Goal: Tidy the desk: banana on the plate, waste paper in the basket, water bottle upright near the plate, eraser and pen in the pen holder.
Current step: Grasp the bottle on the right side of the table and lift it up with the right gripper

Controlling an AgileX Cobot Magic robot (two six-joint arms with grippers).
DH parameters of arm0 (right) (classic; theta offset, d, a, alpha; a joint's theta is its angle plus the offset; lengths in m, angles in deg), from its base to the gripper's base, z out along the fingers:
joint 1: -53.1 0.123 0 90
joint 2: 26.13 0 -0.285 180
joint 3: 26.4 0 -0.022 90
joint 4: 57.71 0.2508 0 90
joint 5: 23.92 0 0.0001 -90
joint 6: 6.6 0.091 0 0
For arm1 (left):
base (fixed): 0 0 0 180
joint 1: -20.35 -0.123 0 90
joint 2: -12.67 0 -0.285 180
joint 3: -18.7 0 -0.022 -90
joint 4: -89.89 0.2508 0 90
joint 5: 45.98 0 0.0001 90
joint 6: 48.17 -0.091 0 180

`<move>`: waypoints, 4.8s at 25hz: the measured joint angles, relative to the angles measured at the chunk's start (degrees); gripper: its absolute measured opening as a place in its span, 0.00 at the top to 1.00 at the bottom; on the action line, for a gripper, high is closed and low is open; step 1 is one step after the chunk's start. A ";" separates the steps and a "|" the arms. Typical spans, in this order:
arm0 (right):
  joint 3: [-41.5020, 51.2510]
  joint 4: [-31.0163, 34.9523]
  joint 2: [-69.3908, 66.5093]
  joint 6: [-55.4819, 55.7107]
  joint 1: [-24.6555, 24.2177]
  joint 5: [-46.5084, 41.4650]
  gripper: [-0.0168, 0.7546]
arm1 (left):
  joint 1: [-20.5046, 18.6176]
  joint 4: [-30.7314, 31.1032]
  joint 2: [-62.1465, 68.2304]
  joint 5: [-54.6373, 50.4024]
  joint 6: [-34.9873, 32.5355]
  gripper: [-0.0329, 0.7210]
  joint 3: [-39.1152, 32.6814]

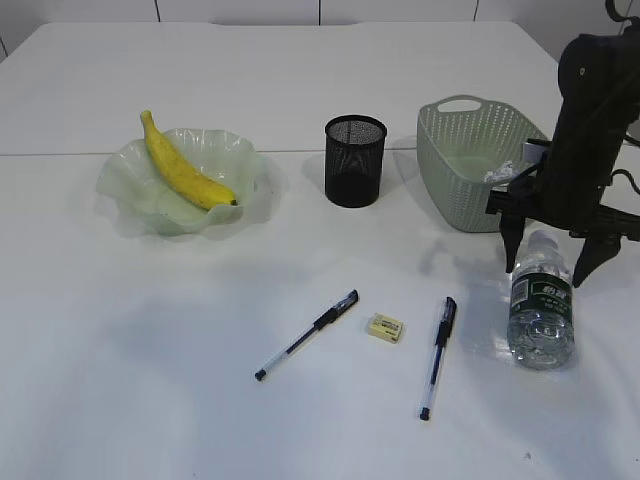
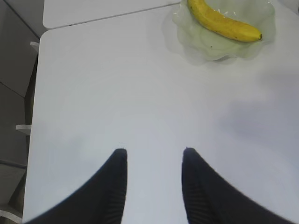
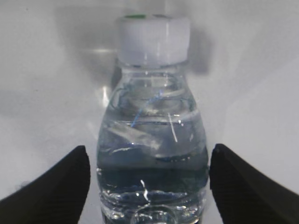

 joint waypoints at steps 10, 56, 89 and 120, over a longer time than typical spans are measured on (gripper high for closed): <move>0.00 0.00 -0.14 0.00 0.00 0.21 0.22 | 0.00 0.00 0.00 -0.09 0.00 0.59 0.00; 0.00 -1.50 -0.67 0.00 0.00 0.32 0.22 | 0.00 0.00 0.00 -0.09 0.00 0.59 0.00; 0.00 -1.13 -1.55 0.10 0.00 0.32 0.22 | 0.00 0.00 0.00 -0.09 0.00 0.59 0.00; -0.09 -0.67 -2.16 -0.23 0.00 0.44 0.41 | 0.00 -0.41 0.00 -0.09 0.00 0.59 0.00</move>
